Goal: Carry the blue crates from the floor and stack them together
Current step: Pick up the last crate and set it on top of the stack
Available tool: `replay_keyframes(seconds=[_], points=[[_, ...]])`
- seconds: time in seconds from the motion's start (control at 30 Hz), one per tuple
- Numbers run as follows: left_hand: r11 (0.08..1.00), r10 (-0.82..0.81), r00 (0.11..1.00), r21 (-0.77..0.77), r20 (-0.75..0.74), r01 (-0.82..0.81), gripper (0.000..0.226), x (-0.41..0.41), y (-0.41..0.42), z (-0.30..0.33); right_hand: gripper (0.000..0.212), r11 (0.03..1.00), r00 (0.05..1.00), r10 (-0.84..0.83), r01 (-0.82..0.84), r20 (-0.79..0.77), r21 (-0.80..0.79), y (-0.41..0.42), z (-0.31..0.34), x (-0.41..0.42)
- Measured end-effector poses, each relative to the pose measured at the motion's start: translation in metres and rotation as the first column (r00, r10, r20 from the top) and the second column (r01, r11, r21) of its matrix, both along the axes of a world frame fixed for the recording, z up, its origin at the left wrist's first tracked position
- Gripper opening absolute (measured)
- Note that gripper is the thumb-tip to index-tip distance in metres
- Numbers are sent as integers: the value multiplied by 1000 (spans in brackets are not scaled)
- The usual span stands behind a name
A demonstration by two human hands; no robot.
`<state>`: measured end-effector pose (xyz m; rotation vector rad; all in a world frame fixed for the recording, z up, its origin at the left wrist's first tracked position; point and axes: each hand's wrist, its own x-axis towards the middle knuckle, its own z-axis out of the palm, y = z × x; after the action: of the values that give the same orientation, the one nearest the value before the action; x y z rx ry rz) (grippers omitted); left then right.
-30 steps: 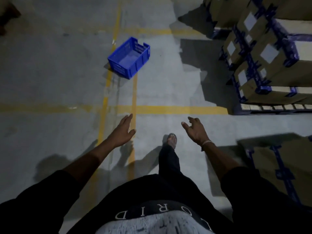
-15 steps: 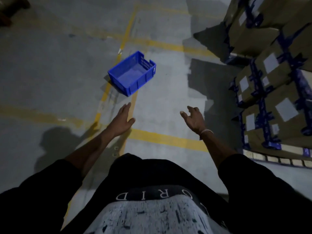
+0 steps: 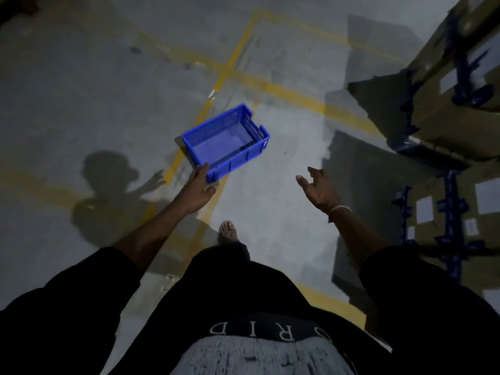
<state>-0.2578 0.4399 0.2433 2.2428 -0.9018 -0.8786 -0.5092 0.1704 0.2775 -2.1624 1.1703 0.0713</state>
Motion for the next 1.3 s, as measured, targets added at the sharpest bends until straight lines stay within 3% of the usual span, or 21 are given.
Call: replay_keyframes(seconds=[0.1, 0.33, 0.5, 0.63, 0.7, 0.87, 1.1, 1.3], points=[[999, 26, 998, 24, -52, -25, 81, 50, -41, -5, 72, 997, 997, 77, -77, -31, -5, -53, -2, 61], [999, 37, 999, 34, 4, -37, 86, 159, -105, -62, 69, 982, 981, 190, -190, -20, 12, -157, -5, 188], [990, 134, 991, 51, -11, -134, 88, 178, -159, -26, 68, 945, 944, 327, -326, -52, 27, -239, -18, 263], [955, 291, 957, 65, 3, -290, 92, 204, -188, -70, 69, 898, 897, 439, -436, -57, 58, -307, -39, 323], [929, 360, 933, 95, -21, -357, 95, 202, -212, -58, 66, 864, 862, 502, -498, -67, 74, -335, -49, 350], [888, 452, 890, 125, -56, -443, 80, 193, -280, -47, 66, 751, 741, 660, -646, -126, 135, -396, -74, 397], [809, 569, 818, 231, -82, -540, 72, 208, -309, -152, 65, 698, 669, 716, -684, -198, 214, -439, -185, 457], [831, 509, 857, 301, -77, -467, 86, 253, -291, -307, 68, 692, 635, 722, -671, -275, 268, -451, -346, 500]])
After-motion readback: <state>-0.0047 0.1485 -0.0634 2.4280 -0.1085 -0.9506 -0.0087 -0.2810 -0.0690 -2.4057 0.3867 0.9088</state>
